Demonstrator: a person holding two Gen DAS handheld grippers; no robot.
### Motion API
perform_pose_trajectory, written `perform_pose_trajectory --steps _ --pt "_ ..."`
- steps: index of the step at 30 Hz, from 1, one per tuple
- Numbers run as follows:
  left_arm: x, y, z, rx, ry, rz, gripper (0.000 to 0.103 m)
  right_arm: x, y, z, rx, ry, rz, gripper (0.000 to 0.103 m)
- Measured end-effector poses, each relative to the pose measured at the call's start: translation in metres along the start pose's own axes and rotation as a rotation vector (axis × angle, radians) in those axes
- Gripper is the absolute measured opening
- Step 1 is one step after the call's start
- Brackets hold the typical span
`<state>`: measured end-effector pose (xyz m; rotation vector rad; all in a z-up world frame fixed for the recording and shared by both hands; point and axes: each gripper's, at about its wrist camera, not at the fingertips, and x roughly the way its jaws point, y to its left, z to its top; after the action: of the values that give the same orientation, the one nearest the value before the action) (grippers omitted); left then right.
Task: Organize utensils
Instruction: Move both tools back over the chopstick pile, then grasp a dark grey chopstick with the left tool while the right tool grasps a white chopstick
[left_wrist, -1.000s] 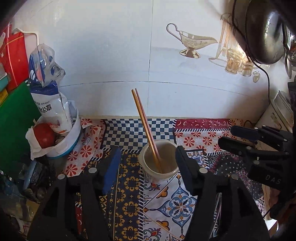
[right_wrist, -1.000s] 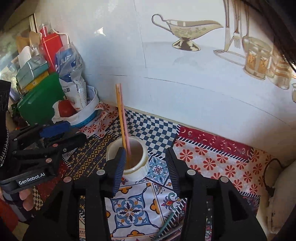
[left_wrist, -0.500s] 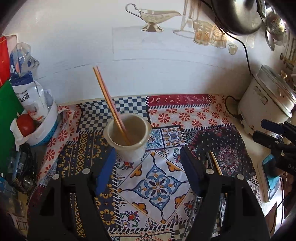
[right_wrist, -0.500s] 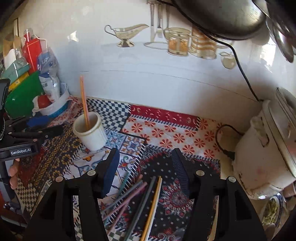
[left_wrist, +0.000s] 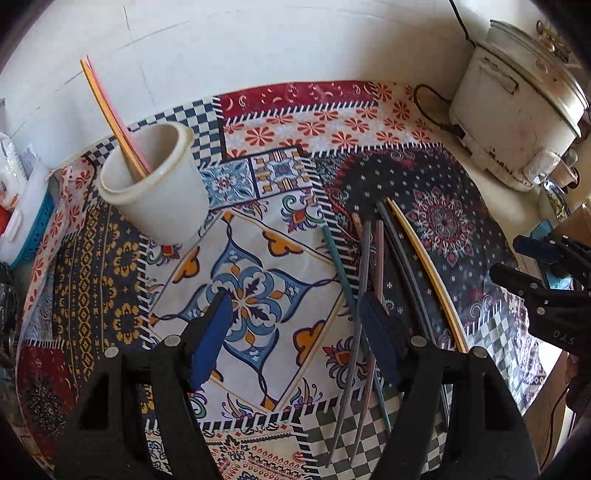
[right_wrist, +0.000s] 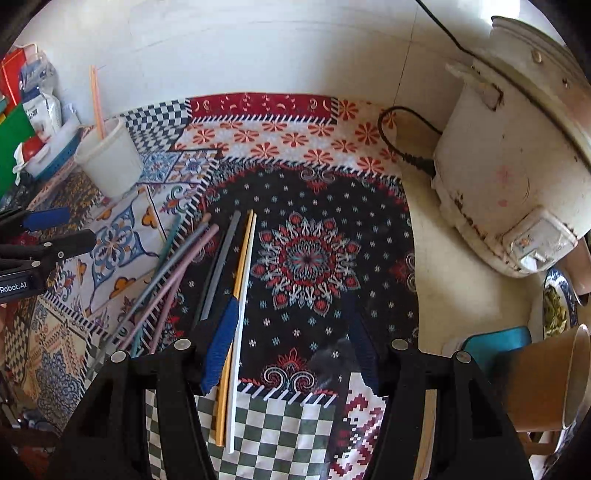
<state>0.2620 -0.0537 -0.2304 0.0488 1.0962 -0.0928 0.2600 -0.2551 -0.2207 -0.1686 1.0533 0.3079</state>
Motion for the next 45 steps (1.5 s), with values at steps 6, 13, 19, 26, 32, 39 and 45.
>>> perform_pose_trajectory --steps 6,13,19,26,32,39,45 --pt "0.024 -0.01 -0.018 0.018 0.076 -0.03 0.053 0.028 -0.001 -0.026 0.007 0.067 0.03 0.052" --pt "0.035 -0.019 -0.026 0.03 0.117 -0.062 0.04 0.046 0.002 -0.035 0.018 0.114 0.082 0.037" --pt "0.042 -0.025 -0.024 0.053 0.129 -0.078 0.033 0.048 0.007 -0.031 0.019 0.113 0.109 0.035" --pt "0.054 -0.024 -0.017 0.029 0.152 -0.103 0.03 0.055 0.019 -0.025 -0.019 0.113 0.116 0.035" --pt "0.06 -0.024 -0.011 0.004 0.16 -0.132 0.023 0.059 0.019 -0.018 -0.035 0.094 0.108 0.033" --pt "0.067 -0.032 -0.004 0.007 0.166 -0.161 0.006 0.066 0.023 -0.002 -0.065 0.074 0.077 0.014" --pt "0.062 -0.027 -0.003 -0.022 0.157 -0.187 0.005 0.069 0.017 0.003 -0.015 0.069 0.112 0.007"
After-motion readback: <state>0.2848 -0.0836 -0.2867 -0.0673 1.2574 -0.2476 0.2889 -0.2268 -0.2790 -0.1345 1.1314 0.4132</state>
